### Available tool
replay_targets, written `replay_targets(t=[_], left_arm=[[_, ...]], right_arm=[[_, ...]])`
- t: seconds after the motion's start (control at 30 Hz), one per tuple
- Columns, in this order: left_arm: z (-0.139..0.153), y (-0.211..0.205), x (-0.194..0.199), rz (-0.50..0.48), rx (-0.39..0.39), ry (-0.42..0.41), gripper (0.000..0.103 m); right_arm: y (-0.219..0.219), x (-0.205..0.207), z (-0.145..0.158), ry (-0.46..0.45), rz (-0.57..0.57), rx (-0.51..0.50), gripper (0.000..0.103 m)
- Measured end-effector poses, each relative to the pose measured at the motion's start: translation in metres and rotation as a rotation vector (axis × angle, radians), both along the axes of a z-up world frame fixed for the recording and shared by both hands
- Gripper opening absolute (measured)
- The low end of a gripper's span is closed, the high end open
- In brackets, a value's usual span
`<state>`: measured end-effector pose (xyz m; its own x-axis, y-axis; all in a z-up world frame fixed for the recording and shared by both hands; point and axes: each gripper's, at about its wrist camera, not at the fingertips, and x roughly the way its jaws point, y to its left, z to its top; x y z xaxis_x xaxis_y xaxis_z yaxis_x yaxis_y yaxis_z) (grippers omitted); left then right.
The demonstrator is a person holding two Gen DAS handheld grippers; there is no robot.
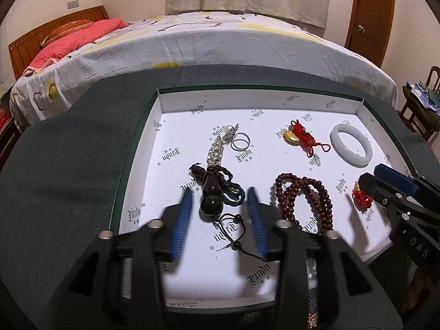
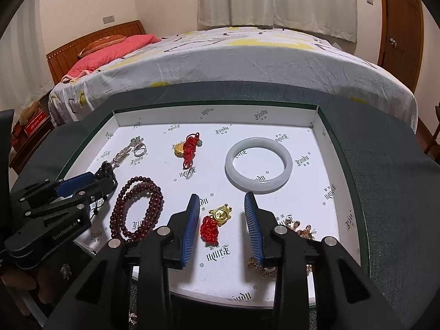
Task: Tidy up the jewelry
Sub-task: 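Carry the black tassel and red knot charm into the box and open both tools, then move the left tool back to the table and grasp the pearl flower brooch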
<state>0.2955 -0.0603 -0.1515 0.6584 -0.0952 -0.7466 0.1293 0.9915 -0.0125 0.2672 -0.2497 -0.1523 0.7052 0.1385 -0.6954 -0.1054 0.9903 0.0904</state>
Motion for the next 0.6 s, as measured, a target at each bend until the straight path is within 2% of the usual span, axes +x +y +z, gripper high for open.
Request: replay_targets(t=[0.17, 0.3, 0.4, 0.53, 0.6], left_arm=[[0.0012, 0.0002, -0.0003, 0.003, 0.0, -0.001, 0.046], [0.0018, 0.0007, -0.0007, 0.008, -0.003, -0.003, 0.056], [0.0027, 0.0006, -0.001, 0.007, -0.002, -0.002, 0.059], [0.0039, 0.0011, -0.002, 0.011, -0.006, -0.007, 0.064], [0.0053, 0.0004, -0.0028, 0.009, -0.005, -0.01, 0.07]], right_arm=[[-0.0006, -0.0008, -0.0001, 0.0, -0.002, 0.0, 0.034], [-0.0005, -0.0008, -0.0002, 0.0, -0.002, -0.001, 0.035], [-0.0008, -0.0018, 0.0011, -0.008, -0.004, -0.003, 0.045], [-0.0009, -0.0028, 0.0019, -0.013, -0.005, -0.005, 0.047], [-0.0011, -0.0029, 0.0023, -0.013, -0.008, -0.005, 0.05]])
